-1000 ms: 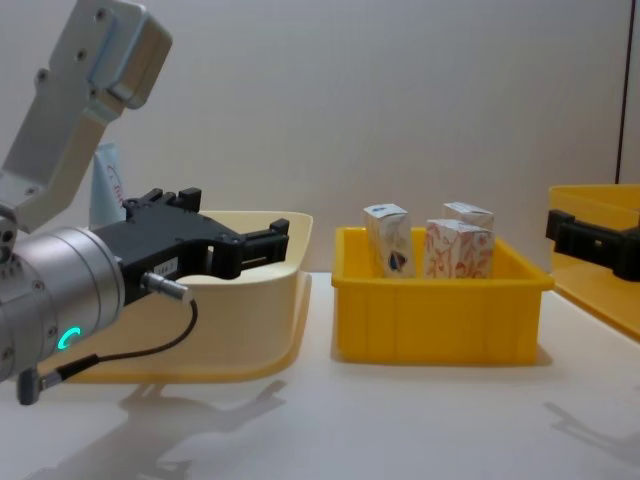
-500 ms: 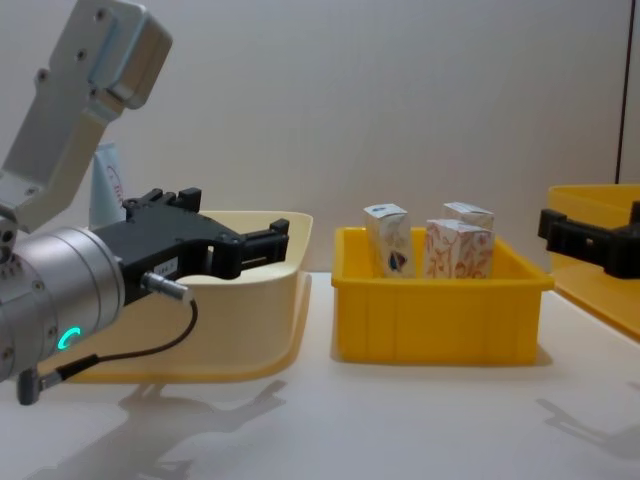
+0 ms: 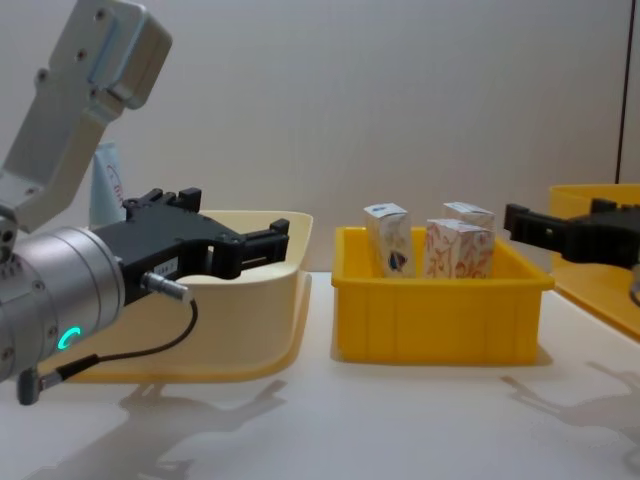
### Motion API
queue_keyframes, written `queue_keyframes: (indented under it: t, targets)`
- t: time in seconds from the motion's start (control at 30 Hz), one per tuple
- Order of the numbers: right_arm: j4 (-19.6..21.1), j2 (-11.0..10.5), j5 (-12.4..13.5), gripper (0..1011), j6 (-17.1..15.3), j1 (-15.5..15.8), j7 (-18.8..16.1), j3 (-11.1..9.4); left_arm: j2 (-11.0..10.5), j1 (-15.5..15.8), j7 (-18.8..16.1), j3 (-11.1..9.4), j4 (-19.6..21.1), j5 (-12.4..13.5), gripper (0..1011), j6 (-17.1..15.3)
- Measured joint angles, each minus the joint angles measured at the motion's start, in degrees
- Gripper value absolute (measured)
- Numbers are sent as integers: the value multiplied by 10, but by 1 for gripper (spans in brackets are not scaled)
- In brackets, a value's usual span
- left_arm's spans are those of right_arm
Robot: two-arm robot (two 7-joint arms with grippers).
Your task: Bimanual collaborative sorting of washing and personal care products
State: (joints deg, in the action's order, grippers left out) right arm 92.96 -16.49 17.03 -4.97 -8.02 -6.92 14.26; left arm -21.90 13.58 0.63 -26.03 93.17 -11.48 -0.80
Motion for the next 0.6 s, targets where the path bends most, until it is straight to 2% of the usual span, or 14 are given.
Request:
queue_keyframes:
  t: [0.6]
  targets:
    - [-113, 37, -34, 1001, -26, -112, -13, 34, 0, 0, 0, 0, 0, 0, 1003, 0]
